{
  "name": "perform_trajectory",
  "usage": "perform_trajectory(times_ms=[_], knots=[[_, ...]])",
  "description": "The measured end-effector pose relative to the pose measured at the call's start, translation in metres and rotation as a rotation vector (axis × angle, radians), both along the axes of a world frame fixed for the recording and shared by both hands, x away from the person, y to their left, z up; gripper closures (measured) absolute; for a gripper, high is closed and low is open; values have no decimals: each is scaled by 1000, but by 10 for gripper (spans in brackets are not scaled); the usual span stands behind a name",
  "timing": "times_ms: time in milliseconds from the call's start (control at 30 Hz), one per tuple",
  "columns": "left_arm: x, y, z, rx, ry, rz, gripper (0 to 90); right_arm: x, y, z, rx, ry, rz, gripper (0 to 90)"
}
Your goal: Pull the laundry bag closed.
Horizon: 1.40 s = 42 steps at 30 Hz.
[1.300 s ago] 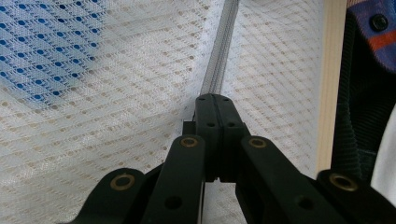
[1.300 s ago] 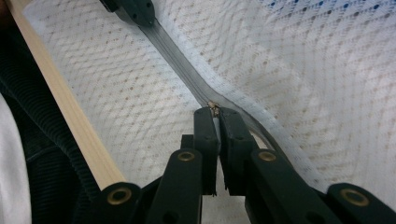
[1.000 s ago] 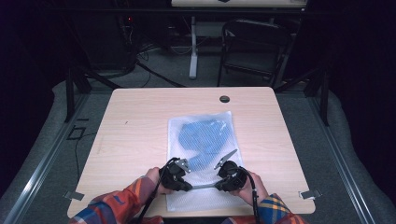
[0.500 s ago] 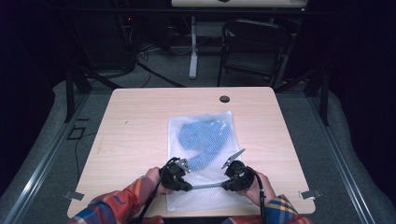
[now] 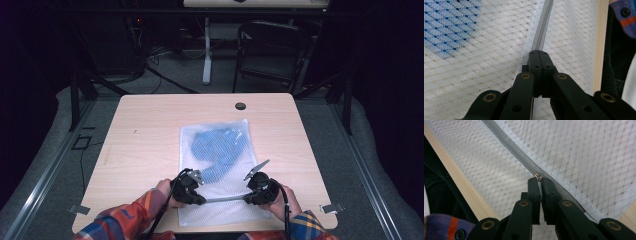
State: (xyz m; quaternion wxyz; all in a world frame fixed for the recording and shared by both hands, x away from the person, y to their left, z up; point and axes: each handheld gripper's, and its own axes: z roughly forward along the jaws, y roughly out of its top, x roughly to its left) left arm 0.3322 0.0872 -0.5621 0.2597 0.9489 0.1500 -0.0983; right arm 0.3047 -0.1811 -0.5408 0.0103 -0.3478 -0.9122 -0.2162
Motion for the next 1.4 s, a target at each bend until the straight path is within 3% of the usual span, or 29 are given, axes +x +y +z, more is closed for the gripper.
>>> perform_trajectory(times_ms=[200, 233, 300, 400, 567, 767, 1400], knots=[[1, -3, 3, 14, -29, 3, 900, 1, 0, 0, -5, -10, 7, 866], [3, -4, 5, -21, -32, 28, 900, 1, 2, 0, -2, -11, 5, 866], [4, -6, 6, -34, -33, 36, 900, 1, 2, 0, -3, -8, 6, 866], [5, -20, 6, -56, -59, 32, 900, 2, 3, -1, -8, -8, 9, 866], [2, -39, -1, -32, -80, -2, 900, 2, 3, -1, -4, -9, 6, 866], [0, -41, 0, -15, -101, -19, 900, 2, 1, -2, -9, -6, 3, 866], [0, -40, -2, -30, -107, -27, 900, 2, -6, 0, -2, 4, -3, 867]])
